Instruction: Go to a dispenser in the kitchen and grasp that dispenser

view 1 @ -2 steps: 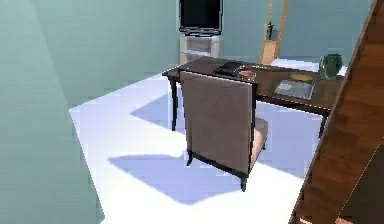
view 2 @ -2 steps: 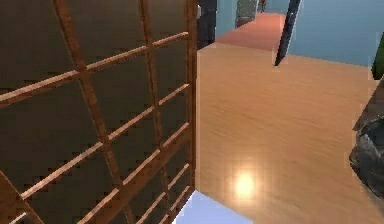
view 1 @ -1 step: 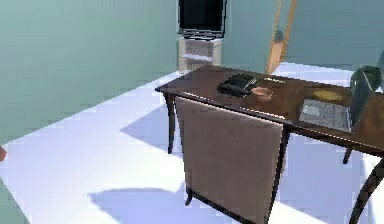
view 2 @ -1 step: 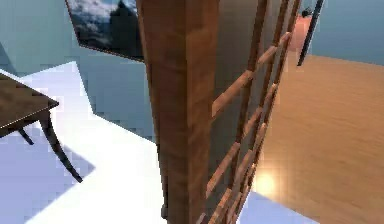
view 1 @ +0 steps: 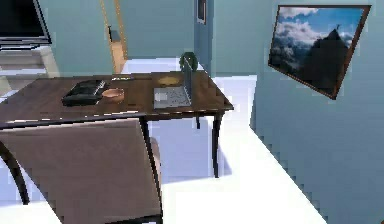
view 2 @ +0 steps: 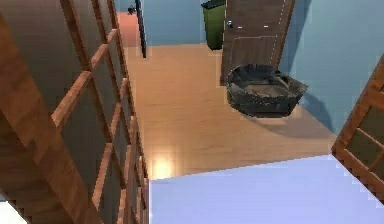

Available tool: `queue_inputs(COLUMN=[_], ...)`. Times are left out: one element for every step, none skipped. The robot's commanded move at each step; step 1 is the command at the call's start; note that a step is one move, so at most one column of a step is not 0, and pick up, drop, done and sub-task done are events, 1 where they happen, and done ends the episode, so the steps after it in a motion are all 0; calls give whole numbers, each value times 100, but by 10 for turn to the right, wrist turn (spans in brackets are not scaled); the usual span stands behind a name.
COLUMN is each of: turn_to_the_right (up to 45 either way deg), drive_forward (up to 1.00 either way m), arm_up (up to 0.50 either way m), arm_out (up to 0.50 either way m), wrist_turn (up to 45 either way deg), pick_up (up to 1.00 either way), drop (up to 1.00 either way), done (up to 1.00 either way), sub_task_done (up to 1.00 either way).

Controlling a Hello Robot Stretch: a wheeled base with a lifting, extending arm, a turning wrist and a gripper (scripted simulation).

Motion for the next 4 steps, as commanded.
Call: queue_inputs(turn_to_the_right=[0, 330, 0, 210], drive_forward=[30, 0, 100, 0], arm_up=[0, 0, 0, 0], arm_out=[0, 0, 0, 0], wrist_turn=[0, 0, 0, 0], pick_up=[0, 0, 0, 0], drop=[0, 0, 0, 0], done=[0, 0, 0, 0], sub_task_done=[0, 0, 0, 0])
